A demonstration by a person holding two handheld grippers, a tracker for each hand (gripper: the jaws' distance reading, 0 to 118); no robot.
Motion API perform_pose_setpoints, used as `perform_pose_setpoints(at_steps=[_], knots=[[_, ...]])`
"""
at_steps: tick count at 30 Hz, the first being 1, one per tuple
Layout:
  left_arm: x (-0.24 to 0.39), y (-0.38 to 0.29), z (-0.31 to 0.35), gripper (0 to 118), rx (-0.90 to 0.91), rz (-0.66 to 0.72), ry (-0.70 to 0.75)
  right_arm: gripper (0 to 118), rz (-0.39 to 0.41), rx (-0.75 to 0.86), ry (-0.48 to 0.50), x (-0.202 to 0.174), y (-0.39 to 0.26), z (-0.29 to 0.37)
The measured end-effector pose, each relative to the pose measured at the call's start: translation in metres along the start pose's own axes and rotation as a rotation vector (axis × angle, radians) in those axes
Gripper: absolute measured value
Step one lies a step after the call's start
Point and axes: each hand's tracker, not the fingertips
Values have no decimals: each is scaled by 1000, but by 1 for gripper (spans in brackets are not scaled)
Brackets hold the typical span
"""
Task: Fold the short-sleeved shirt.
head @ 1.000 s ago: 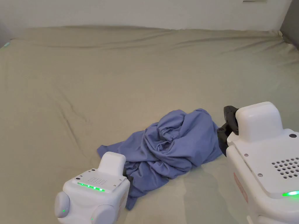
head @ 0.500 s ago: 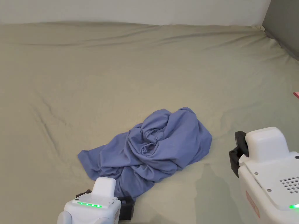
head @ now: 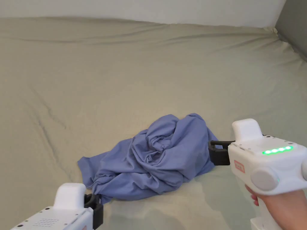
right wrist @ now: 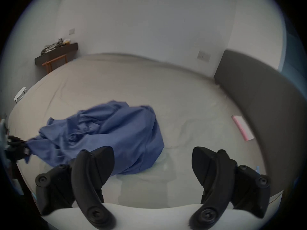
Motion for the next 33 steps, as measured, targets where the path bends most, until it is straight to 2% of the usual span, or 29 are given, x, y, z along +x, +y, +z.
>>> perform_pose_setpoints(at_steps=[2,4,7,9,11,12,13,16,17,18,20,25,33], knots=[[-12,4,14,9,32,33,27,101,-8,-70,11,5,3,-46],[-23,5,22,9,51,55,26,101,-25,-126,64,11,2,-88],[-33,4,27,9,49,64,51,103,-72,-218,30,20,-2,-139],[-39,1,28,9,29,72,49,102,-73,-233,48,20,-4,-158],[-42,-4,23,9,9,93,42,88,-62,-244,122,12,-4,-165],[-42,-7,20,9,1,92,44,76,-51,-214,140,6,-4,-163],[-42,-10,16,9,-7,86,53,58,-28,-196,118,0,-2,-160],[-42,-13,9,9,-26,95,50,41,-6,-179,142,-13,5,-151],[-43,-13,9,9,-24,104,40,18,63,-167,95,-14,7,-149],[-44,-12,10,9,-19,109,32,10,63,-179,108,-16,7,-148],[-47,-6,17,9,5,117,28,10,53,-163,94,-13,8,-136],[-53,29,56,9,168,134,14,10,-84,61,76,3,23,-52],[-54,92,134,9,448,166,7,10,-141,433,-1,11,50,115]])
